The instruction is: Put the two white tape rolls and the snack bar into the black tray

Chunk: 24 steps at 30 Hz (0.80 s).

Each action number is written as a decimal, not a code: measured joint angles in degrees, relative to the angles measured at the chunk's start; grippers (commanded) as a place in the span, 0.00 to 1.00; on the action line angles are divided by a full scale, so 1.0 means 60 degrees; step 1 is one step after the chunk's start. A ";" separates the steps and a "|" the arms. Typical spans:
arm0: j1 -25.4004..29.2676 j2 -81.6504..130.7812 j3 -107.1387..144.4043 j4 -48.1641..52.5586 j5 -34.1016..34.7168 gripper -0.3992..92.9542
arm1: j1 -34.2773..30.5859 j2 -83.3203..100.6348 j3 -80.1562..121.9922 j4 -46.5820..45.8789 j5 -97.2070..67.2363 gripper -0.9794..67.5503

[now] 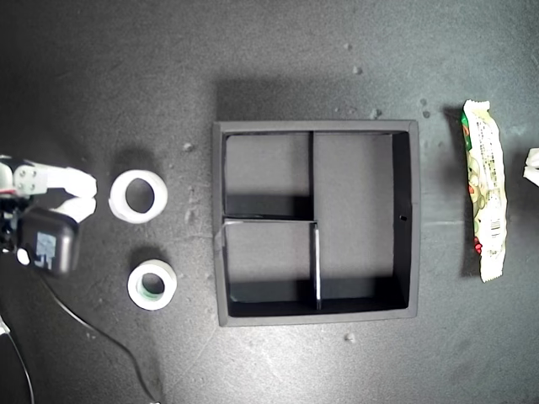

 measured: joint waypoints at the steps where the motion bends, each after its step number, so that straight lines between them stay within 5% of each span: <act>1: 0.0000 0.0000 0.0000 0.0000 -0.0132 0.15 | 0.0000 0.0000 0.0000 -0.0015 0.0000 0.01; 12: -0.0146 0.0000 -0.0073 0.0645 -0.0308 0.15 | 0.0000 0.0000 0.0000 -0.0381 0.0000 0.08; 24: 0.0557 -0.1362 -0.3325 0.1040 0.1392 0.16 | 0.0264 0.0000 0.0000 -0.0381 0.0000 0.10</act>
